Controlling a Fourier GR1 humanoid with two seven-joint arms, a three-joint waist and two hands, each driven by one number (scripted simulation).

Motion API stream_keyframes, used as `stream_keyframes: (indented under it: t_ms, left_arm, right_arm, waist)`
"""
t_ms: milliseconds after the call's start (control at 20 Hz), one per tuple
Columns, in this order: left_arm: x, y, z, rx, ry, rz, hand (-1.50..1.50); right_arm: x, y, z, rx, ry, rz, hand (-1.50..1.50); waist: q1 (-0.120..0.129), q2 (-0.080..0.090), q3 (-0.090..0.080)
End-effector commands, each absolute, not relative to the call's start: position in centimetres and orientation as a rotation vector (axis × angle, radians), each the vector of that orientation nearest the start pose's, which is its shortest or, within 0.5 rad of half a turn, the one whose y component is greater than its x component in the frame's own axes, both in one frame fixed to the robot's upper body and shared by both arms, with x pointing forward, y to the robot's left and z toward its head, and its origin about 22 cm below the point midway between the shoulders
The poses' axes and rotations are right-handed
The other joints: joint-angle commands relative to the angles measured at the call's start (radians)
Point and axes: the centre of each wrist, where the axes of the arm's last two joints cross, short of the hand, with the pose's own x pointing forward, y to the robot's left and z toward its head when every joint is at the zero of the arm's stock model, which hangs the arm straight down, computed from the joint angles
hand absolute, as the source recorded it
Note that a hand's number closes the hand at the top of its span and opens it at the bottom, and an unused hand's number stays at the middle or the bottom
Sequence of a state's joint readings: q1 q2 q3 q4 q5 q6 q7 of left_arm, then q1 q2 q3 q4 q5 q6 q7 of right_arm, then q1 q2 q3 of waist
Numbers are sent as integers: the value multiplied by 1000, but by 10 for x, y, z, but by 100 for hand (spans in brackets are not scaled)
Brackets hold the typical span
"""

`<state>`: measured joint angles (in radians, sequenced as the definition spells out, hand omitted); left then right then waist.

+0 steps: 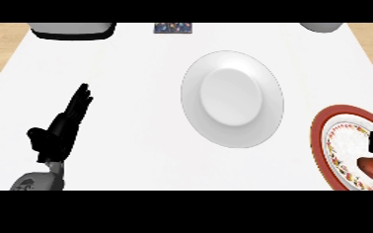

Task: Pick the sweet potato from the plate and place it in the plate

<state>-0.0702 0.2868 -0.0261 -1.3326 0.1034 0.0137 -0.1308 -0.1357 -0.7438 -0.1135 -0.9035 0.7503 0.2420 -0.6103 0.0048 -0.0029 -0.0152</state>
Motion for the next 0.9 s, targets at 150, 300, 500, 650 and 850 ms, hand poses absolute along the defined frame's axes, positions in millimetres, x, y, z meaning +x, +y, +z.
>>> stream_keyframes:
  t_ms: [150,300,500,650,850]
  left_arm:
    - [258,287,-24,106,-1526,-173,0]
    - [268,294,-14,122,-1524,-171,0]
    - [255,299,-31,142,-1525,-135,0]
    - [255,296,-30,169,-1506,-150,0]
    - [260,302,-26,165,-1525,-140,0]
  right_arm:
    - [296,-484,42,-724,-1317,1219,150]
    - [309,-496,66,-742,-1443,1186,150]
    - [304,-512,72,-724,-1550,1190,150]
    - [296,-531,116,-690,-1631,1194,150]
    - [309,-520,141,-714,-1770,1124,150]
  waist:
    - [48,18,20]
    - [37,15,19]
    - [15,10,17]
    - [-4,3,15]
    - [-11,0,15]
